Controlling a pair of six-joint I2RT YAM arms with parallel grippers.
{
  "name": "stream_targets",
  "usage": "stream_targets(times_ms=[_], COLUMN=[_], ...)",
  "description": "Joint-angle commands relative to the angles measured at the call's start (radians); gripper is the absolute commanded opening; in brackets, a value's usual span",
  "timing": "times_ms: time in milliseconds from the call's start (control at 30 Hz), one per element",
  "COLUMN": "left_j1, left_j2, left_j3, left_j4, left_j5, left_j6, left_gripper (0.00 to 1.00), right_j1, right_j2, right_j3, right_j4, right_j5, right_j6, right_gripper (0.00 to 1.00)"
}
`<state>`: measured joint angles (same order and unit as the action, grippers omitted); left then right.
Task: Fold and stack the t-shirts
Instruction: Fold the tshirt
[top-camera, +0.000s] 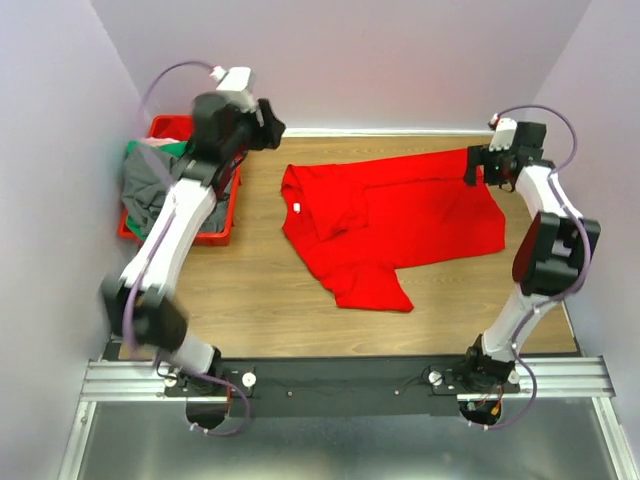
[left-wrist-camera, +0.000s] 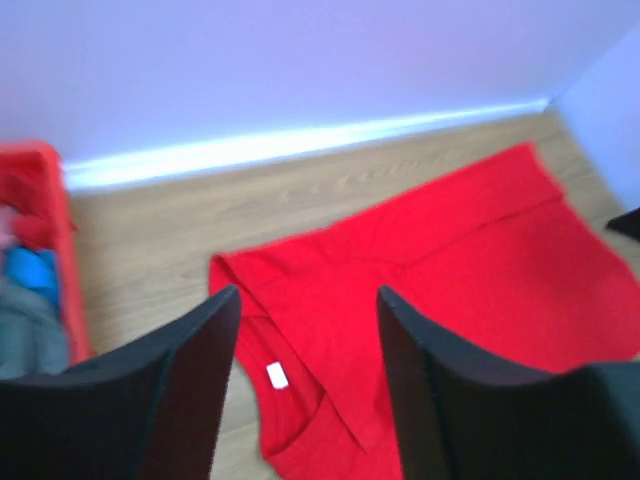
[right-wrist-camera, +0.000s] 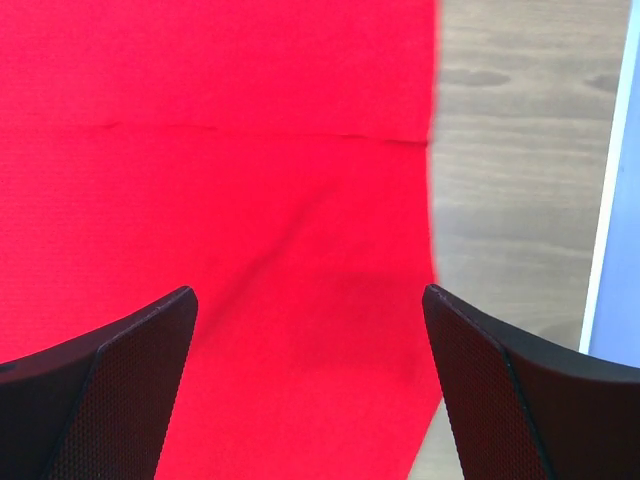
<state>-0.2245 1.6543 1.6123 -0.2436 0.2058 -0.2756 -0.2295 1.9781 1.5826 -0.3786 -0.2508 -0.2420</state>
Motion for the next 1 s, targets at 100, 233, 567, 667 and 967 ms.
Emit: stream_targets(times_ms=[100,233,567,667,967], left_j1=[0.008,0.010,0.002,-0.003,-0.007], left_j2=[-0.526,-0.726,-1.017,-1.070,-1.073], left_j3=[-0.540,-0.787,-1.003,-1.006,-1.005], left_j4=[0.222,0.282,0.300,0.279,0.280], left_j5=[-0.098,-0.023,-0.002,-0.019,-0.034], left_j6=[0.101,0.137,0.124,0.118,0.113], left_gripper=[0.89,0.93,0.91,0.91,0.90], right_j1=[0.048,0.120,0.714,0.840,1.010], right_j2=[-0.334,-0.489,-0.730,-0.677,-0.498], right_j3=[-0.368,-0.541,-0.799,-0.802,-0.789], right_j4=[-0.026,-0.295,-0.283,-0.237,-0.057], right_j5=[-0.135,-0.541,-0.489,-0.365,-0.114], right_j6=[-0.219,-0.570,-0.704,-0.683,-0.547], right_gripper=[1.00,1.00,0.92,0.85,0.63])
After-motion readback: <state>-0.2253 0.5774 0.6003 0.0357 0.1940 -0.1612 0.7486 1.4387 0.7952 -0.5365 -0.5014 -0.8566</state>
